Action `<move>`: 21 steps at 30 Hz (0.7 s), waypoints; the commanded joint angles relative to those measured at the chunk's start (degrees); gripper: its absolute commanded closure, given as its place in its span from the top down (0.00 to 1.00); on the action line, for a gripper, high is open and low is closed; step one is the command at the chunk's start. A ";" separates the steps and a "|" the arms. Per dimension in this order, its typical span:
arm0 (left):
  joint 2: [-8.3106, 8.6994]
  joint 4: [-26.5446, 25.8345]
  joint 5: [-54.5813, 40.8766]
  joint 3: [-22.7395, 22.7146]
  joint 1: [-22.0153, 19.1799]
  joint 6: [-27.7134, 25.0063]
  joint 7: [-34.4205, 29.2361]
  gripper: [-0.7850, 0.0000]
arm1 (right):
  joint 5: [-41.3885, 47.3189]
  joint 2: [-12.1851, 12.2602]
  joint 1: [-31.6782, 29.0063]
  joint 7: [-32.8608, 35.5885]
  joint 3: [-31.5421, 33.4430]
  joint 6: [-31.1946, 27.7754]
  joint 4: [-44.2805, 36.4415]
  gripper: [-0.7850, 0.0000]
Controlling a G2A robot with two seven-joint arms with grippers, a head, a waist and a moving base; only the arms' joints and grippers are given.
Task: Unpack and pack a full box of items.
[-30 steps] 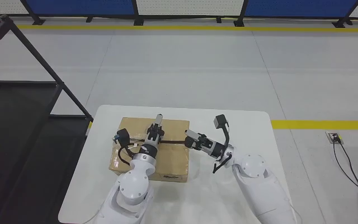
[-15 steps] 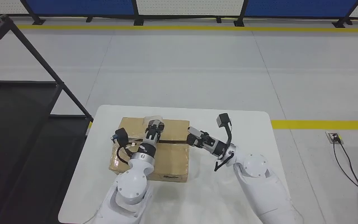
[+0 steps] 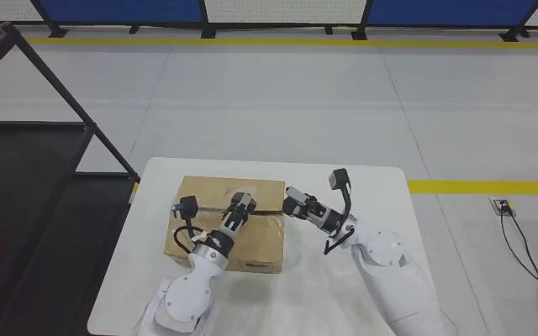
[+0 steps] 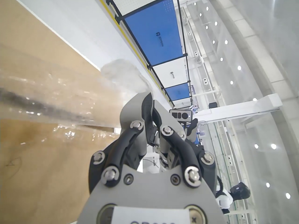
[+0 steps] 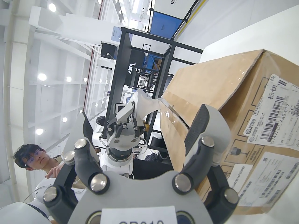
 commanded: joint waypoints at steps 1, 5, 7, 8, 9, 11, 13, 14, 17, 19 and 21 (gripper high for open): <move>0.00 0.69 0.79 0.32 -0.33 0.21 -0.56 0.00 | 0.05 0.04 -0.11 -0.09 -0.11 0.10 -0.05 1.00; -0.11 1.96 1.28 1.08 -1.30 1.25 -1.46 0.00 | 0.12 0.20 -0.64 -0.42 0.00 -0.02 -0.44 1.00; -0.20 2.71 1.53 1.59 -1.95 1.73 -1.76 0.00 | 0.04 0.29 -1.11 -0.92 0.10 -0.31 -0.90 1.00; -0.25 3.14 1.69 1.83 -2.31 2.01 -1.82 0.00 | -0.02 0.33 -1.36 -1.16 0.14 -0.42 -1.19 1.00; -0.31 3.58 1.83 2.10 -2.70 2.20 -1.83 0.00 | -0.16 0.38 -1.61 -1.37 0.15 -0.45 -1.48 1.00; -0.44 4.60 2.36 2.73 -3.54 2.68 -1.88 0.00 | -0.26 0.49 -2.04 -1.59 0.30 -0.49 -2.03 1.00; -0.55 5.46 2.70 3.20 -4.25 3.06 -1.87 0.00 | -0.28 0.60 -2.44 -1.71 0.41 -0.45 -2.50 1.00; -0.61 5.83 2.85 3.38 -4.49 3.24 -1.73 0.02 | -0.31 0.64 -2.63 -1.75 0.42 -0.41 -2.74 1.00; -0.78 6.69 2.99 3.84 -5.00 3.78 -1.43 0.45 | -0.50 0.76 -3.05 -2.09 0.47 -0.28 -3.26 1.00; -0.85 7.12 3.21 4.03 -5.20 3.90 -1.22 0.60 | -0.40 0.83 -3.21 -2.10 0.48 -0.23 -3.49 1.00; -0.92 7.35 3.38 4.20 -5.29 3.79 -1.16 0.63 | -0.36 0.90 -3.28 -2.10 0.47 -0.27 -3.62 1.00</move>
